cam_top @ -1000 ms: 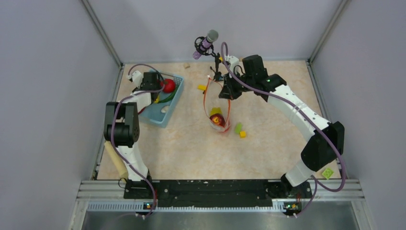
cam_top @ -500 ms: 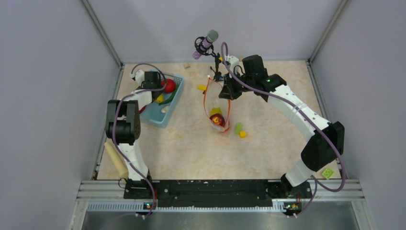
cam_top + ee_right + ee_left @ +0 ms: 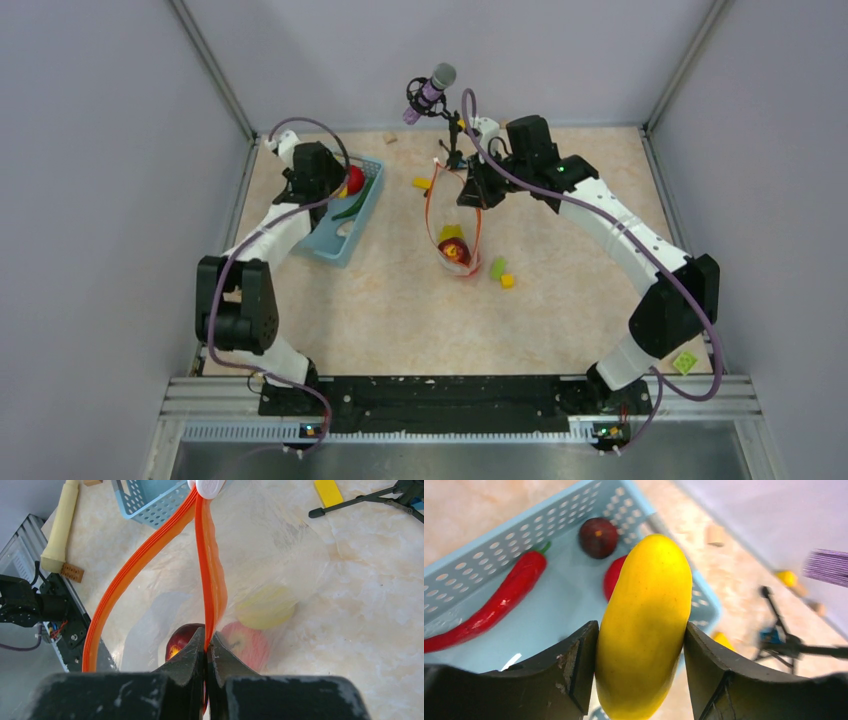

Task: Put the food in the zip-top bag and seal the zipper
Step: Pick up the fake fruit from the bin, then place the fake fruit in the zipper food storage bag.

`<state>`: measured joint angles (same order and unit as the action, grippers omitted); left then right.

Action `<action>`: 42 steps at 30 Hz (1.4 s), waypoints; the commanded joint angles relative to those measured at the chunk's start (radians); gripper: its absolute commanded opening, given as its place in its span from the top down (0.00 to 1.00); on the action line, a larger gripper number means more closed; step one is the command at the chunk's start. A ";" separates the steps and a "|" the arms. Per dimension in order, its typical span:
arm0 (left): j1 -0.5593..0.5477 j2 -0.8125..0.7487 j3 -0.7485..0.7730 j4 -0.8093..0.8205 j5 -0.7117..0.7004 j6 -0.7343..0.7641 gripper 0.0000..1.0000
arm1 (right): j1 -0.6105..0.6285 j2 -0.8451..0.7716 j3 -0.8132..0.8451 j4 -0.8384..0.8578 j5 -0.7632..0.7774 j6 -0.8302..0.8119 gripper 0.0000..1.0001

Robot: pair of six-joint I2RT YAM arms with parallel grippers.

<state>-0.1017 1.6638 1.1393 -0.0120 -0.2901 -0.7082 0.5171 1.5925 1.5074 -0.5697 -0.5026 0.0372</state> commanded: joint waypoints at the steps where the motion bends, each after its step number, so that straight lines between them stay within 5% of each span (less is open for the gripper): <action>1: -0.074 -0.241 -0.061 0.106 -0.047 0.059 0.72 | 0.011 -0.031 0.039 0.032 -0.019 0.007 1.00; 5: -0.181 -0.426 -0.076 0.102 0.050 0.062 0.72 | 0.011 -0.025 0.039 0.039 -0.037 0.009 1.00; 12: -0.291 -0.647 -0.103 0.188 0.520 0.056 0.77 | 0.011 -0.001 0.049 0.044 -0.050 0.022 1.00; 21: -0.408 -0.594 -0.087 0.237 0.681 0.021 0.80 | 0.032 -0.020 0.041 0.044 -0.076 0.026 1.00; 27: -0.520 -0.474 -0.028 0.174 0.563 0.061 0.81 | 0.040 -0.048 0.027 0.044 -0.078 0.009 1.00; 32: -0.620 -0.470 -0.023 0.102 0.262 0.088 0.86 | 0.040 -0.080 0.010 0.049 0.016 0.019 1.00; 37: -0.725 -0.526 -0.154 0.238 -0.002 0.095 0.83 | 0.040 -0.097 -0.018 0.100 0.051 0.080 1.00; 42: -0.747 -0.508 -0.136 0.199 -0.079 0.089 0.83 | 0.040 -0.103 -0.019 0.101 0.036 0.090 1.00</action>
<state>-0.8425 1.1656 0.9890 0.1352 -0.2203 -0.6285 0.5426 1.5379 1.4918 -0.5339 -0.4644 0.1017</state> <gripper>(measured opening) 0.622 0.003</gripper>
